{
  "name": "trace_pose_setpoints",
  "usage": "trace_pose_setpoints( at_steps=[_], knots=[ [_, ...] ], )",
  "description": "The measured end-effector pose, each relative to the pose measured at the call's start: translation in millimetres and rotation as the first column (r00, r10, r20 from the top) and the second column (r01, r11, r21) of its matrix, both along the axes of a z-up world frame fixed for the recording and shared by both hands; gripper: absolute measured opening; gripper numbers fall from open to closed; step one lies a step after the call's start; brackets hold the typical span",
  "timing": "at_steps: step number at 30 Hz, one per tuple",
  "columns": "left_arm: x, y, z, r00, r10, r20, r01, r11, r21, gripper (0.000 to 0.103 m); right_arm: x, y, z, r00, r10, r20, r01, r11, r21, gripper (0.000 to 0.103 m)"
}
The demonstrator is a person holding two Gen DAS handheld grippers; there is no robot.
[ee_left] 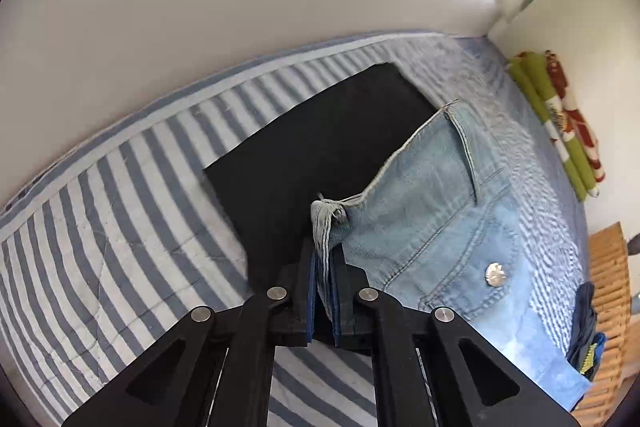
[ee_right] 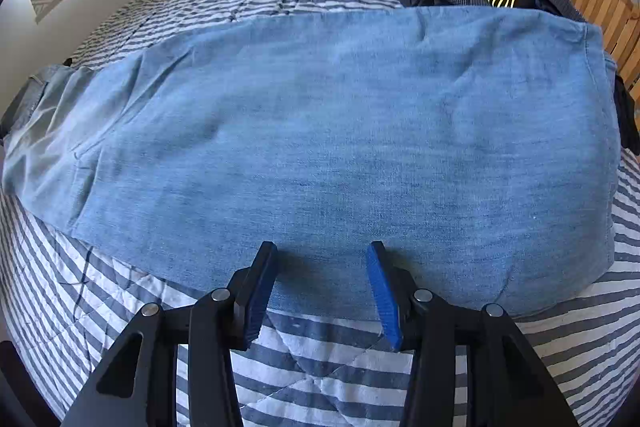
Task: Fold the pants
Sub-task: 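Grasp the waistband with the left gripper while the right gripper grasps a leg hem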
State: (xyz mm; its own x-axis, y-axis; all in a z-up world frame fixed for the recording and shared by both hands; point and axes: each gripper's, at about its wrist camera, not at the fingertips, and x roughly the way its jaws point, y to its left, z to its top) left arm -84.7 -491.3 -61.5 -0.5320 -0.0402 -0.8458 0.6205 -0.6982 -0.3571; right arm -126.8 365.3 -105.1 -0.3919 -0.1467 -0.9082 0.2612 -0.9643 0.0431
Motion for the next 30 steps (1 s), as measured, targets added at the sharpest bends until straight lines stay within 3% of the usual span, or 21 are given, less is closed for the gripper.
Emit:
trace_pose_setpoints(
  at_steps=[3, 5, 10, 14, 19, 22, 26, 30],
  knots=[
    [-9, 19, -1, 0.996, -0.074, 0.049, 0.078, 0.993, -0.090, 0.020, 0, 4, 2, 1.000, -0.008, -0.005, 0.008, 1.000, -0.021, 0.042],
    [-9, 24, 6, 0.992, -0.094, 0.078, 0.102, 0.989, -0.107, 0.038, 6, 13, 9, 1.000, -0.017, -0.013, 0.016, 0.998, -0.060, 0.042],
    [12, 50, 59, 0.993, -0.099, 0.070, 0.116, 0.948, -0.297, 0.041, 31, 79, 40, 0.988, -0.138, -0.070, 0.126, 0.980, -0.154, 0.043],
    [19, 114, 99, 0.963, -0.265, 0.041, 0.262, 0.898, -0.352, 0.041, 36, 169, 54, 0.944, -0.315, -0.094, 0.294, 0.937, -0.190, 0.045],
    [8, 232, 123, 0.871, -0.491, 0.029, 0.472, 0.818, -0.329, 0.042, 22, 266, 51, 0.878, -0.468, -0.095, 0.431, 0.862, -0.266, 0.046],
    [0, 316, 116, 0.784, -0.619, 0.042, 0.602, 0.743, -0.293, 0.042, 3, 295, 37, 0.869, -0.493, -0.047, 0.452, 0.828, -0.330, 0.048],
    [-6, 416, 102, 0.660, -0.745, 0.094, 0.738, 0.620, -0.266, 0.042, -28, 307, 23, 0.892, -0.450, -0.049, 0.388, 0.815, -0.430, 0.054],
    [-2, 496, 85, 0.573, -0.810, 0.120, 0.813, 0.544, -0.209, 0.042, -53, 297, 10, 0.930, -0.364, -0.057, 0.292, 0.822, -0.489, 0.064]
  ],
)
